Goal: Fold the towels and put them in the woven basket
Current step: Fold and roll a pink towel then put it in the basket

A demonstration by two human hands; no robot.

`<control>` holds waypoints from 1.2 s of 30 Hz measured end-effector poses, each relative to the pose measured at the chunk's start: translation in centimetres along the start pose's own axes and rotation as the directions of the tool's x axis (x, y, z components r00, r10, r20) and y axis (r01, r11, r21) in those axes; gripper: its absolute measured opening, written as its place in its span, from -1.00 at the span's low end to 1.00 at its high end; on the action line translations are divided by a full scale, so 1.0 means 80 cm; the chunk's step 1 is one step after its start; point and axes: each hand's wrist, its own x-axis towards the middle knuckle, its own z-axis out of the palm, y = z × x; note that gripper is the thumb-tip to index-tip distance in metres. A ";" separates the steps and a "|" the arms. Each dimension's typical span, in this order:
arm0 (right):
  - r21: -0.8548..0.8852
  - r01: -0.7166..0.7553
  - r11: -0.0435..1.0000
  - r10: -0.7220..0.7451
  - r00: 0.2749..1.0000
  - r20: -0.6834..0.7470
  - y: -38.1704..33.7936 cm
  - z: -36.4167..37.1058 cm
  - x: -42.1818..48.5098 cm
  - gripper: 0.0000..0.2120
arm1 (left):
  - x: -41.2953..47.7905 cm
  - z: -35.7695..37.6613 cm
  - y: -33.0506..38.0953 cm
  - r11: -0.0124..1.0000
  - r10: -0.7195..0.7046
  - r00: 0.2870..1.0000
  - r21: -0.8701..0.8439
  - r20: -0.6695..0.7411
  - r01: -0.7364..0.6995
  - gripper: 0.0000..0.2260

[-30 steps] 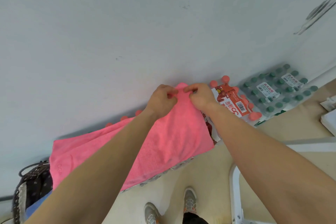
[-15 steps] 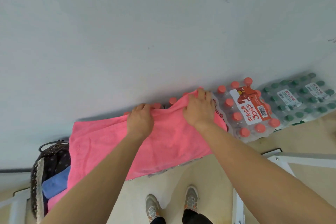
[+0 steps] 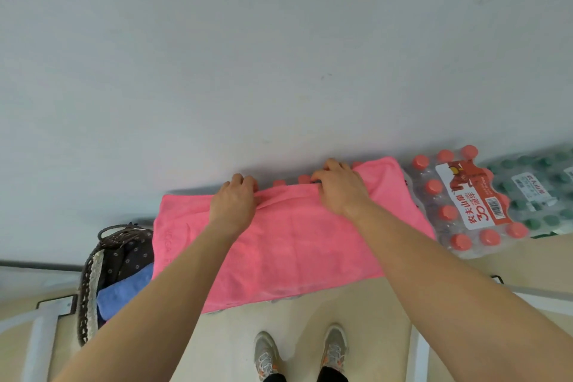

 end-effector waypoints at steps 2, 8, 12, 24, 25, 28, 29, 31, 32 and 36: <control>-0.008 -0.009 1.000 0.010 0.999 0.037 -0.004 -0.002 0.003 -0.74 | 0.003 -0.001 -0.006 1.000 0.005 1.000 -0.004 0.013 -0.005 -0.81; -0.082 -0.045 0.996 0.053 0.993 0.103 -0.014 -0.010 0.005 -0.59 | 0.016 -0.012 -0.008 0.984 -0.054 0.997 -0.173 -0.061 0.042 -0.87; -0.090 -0.068 0.994 0.078 0.990 0.116 -0.013 -0.013 0.007 -0.62 | 0.014 -0.012 -0.010 0.964 -0.085 0.991 -0.259 -0.108 0.055 -0.91; 0.008 -0.185 0.983 0.185 0.982 -0.047 -0.006 -0.025 0.020 -0.77 | 0.005 0.004 -0.019 0.898 -0.057 0.979 -0.439 -0.198 -0.036 -0.70; 0.040 -0.188 0.981 0.190 0.980 -0.055 -0.007 -0.023 0.017 -0.79 | 0.002 0.005 -0.020 0.898 -0.039 0.983 -0.438 -0.181 -0.045 -0.68; 0.096 -0.186 0.978 0.195 0.976 -0.093 -0.016 -0.016 0.006 -0.74 | -0.014 0.007 -0.023 0.906 0.009 0.988 -0.417 -0.154 -0.073 -0.63; 0.104 -0.189 0.976 0.200 0.974 -0.104 -0.022 -0.013 0.002 -0.67 | -0.022 0.007 -0.027 0.916 0.009 0.987 -0.395 -0.158 -0.072 -0.63; 0.103 -0.211 0.972 0.221 0.969 -0.109 -0.043 -0.005 -0.010 -0.51 | -0.039 0.009 -0.043 0.942 -0.022 0.985 -0.333 -0.173 -0.037 -0.64; 0.089 -0.207 0.974 0.216 0.969 -0.120 -0.058 0.000 -0.016 -0.46 | -0.047 0.009 -0.054 0.954 -0.053 0.983 -0.298 -0.176 -0.002 -0.64; 0.035 -0.003 0.999 0.008 0.988 -0.152 -0.133 0.035 -0.031 -0.45 | -0.068 0.007 -0.113 0.965 -0.200 0.968 -0.200 -0.150 0.168 -0.62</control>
